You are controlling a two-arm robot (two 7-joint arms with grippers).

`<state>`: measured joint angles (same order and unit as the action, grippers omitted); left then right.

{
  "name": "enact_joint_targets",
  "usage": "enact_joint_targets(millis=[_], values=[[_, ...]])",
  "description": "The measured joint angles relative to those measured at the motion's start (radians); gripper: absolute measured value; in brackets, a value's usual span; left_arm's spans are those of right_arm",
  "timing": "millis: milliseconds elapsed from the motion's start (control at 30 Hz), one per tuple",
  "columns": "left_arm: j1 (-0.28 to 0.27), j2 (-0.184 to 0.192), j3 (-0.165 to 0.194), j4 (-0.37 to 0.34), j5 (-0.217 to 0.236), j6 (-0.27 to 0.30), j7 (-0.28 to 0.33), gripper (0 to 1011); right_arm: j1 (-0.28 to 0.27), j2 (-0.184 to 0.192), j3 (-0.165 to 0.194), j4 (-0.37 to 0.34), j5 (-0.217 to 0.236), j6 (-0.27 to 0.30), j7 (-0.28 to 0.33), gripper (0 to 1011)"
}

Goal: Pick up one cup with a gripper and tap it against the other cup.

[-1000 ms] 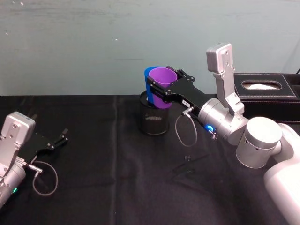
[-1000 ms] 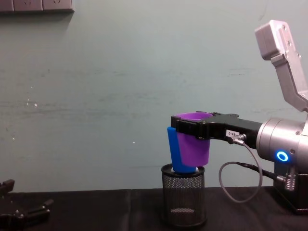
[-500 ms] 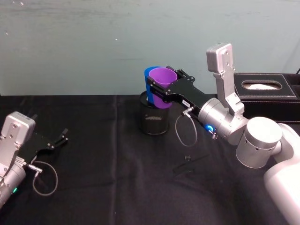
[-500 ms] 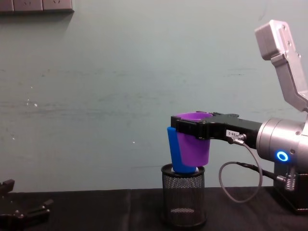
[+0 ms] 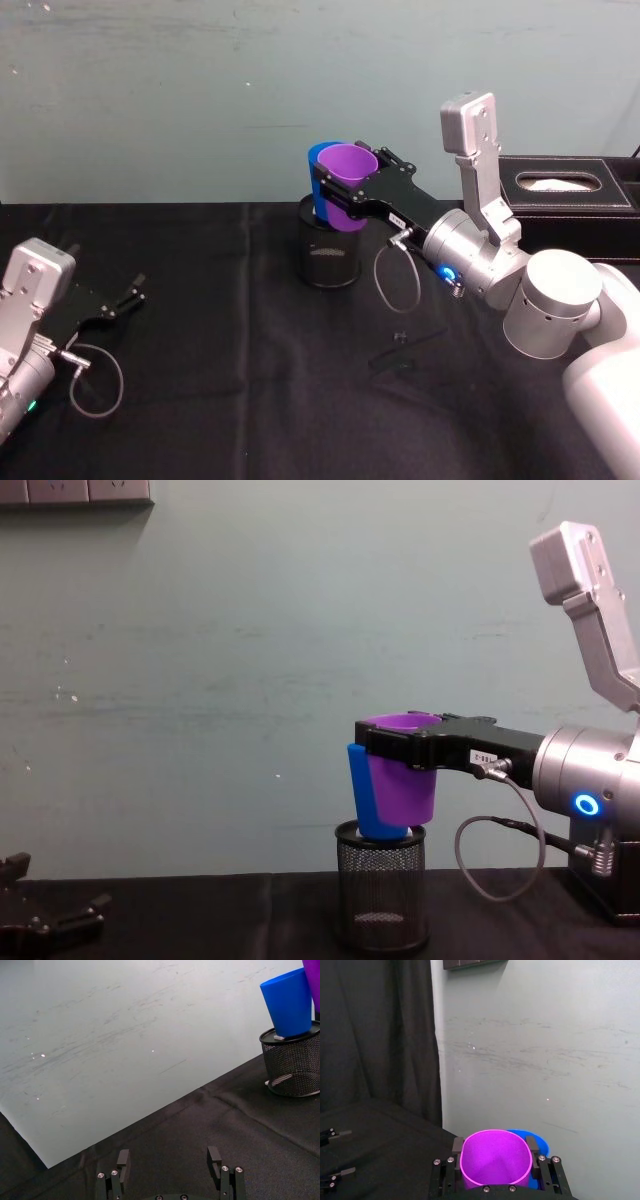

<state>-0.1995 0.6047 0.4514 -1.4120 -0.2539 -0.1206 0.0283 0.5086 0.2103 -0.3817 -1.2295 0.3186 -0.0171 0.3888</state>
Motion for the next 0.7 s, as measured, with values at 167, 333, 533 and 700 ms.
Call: enact_joint_targets(millis=[167, 333, 533, 700], values=[[0.000, 0.000, 0.000, 0.000, 0.000, 0.000, 0.000, 1000, 0.000, 0.000, 0.000, 0.000, 0.000, 0.000, 0.000, 744], [0.000, 0.000, 0.000, 0.000, 0.000, 0.000, 0.000, 1000, -0.007, 0.002, -0.002, -0.010, -0.004, -0.009, 0.001, 744], [0.000, 0.000, 0.000, 0.000, 0.000, 0.000, 0.000, 1000, -0.048, 0.010, -0.001, -0.049, -0.001, -0.012, 0.004, 744], [0.000, 0.000, 0.000, 0.000, 0.000, 0.000, 0.000, 1000, -0.108, 0.031, 0.002, -0.115, 0.010, -0.012, 0.006, 744]])
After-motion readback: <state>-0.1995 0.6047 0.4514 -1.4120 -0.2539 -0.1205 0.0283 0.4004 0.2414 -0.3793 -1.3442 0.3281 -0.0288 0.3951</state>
